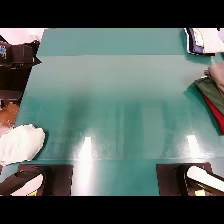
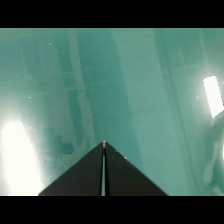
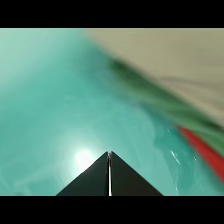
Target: Fold the shirts.
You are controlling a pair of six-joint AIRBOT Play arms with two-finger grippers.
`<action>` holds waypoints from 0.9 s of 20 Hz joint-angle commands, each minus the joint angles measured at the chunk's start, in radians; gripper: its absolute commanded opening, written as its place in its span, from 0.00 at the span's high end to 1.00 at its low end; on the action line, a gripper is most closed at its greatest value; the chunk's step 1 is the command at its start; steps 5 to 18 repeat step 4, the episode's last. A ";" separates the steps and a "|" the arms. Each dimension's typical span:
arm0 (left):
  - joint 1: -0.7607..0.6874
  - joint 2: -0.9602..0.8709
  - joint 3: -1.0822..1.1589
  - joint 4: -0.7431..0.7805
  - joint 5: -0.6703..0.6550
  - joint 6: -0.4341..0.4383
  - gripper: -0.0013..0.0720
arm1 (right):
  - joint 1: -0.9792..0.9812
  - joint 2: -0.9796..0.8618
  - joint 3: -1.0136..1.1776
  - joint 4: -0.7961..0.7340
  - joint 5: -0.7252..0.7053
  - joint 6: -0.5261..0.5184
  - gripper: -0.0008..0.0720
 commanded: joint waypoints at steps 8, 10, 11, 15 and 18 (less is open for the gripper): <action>0.000 0.001 0.000 0.001 0.001 0.000 0.94 | 0.257 0.107 0.000 0.020 -0.035 -0.018 0.96; 0.000 0.001 0.000 0.001 0.001 0.000 0.94 | 0.257 0.107 0.000 0.020 -0.035 -0.018 0.96; 0.000 0.001 0.000 0.001 0.001 0.000 0.94 | 0.257 0.107 0.000 0.020 -0.035 -0.018 0.96; 0.000 0.001 0.000 0.001 0.001 0.000 0.94 | 0.257 0.107 0.000 0.020 -0.035 -0.018 0.96; 0.000 0.001 0.000 0.001 0.001 0.000 0.94 | 0.257 0.107 0.000 0.020 -0.035 -0.018 0.96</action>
